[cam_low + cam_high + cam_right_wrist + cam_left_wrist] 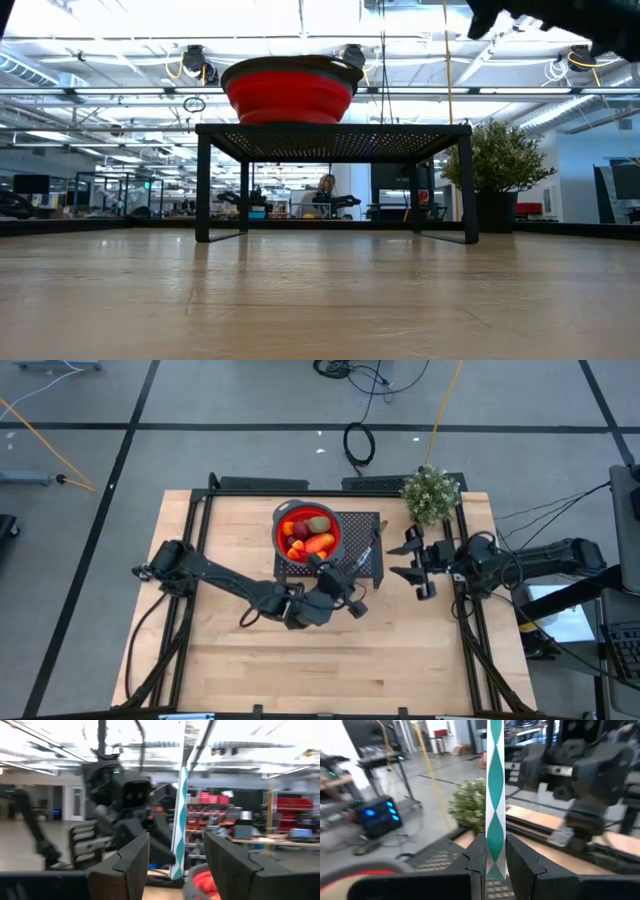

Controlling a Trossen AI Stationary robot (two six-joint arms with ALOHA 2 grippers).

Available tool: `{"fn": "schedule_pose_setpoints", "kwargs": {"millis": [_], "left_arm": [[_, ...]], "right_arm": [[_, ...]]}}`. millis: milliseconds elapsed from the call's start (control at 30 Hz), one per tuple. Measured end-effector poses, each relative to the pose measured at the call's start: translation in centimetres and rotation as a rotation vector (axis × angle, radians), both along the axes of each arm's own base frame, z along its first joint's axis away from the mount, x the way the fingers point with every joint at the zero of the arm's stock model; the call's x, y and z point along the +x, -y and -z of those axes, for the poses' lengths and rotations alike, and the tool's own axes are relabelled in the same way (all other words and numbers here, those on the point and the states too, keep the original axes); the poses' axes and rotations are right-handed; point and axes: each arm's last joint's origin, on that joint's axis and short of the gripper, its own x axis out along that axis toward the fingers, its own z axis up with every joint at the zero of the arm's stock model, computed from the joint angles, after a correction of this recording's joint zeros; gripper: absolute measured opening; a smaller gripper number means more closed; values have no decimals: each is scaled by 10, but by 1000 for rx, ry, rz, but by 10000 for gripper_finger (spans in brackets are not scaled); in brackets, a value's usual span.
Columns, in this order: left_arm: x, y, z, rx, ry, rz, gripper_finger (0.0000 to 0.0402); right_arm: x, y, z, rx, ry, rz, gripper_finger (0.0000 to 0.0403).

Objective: Pick & Place Fruit
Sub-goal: Put the knife on the shelf

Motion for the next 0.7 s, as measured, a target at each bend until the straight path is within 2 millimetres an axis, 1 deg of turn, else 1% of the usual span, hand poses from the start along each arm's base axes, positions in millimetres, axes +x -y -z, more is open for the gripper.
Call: {"fn": "schedule_pose_setpoints", "kwargs": {"millis": [167,333,433,533,700], "left_arm": [[1,-7,0,75,-60,-39,51],[3,-13,-1,128,-105,-46,51],[4,-14,-4,153,-111,-44,51],[4,-14,-7,192,-117,-41,51],[4,-14,-9,218,-126,-35,51]], "right_arm": [[17,-3,-14,-20,-6,109,181],[36,-8,-23,-25,-29,144,183],[45,-9,-25,-58,-42,155,182],[52,-8,-26,-45,-54,201,181],[59,-9,-29,-27,-62,195,185]]}}
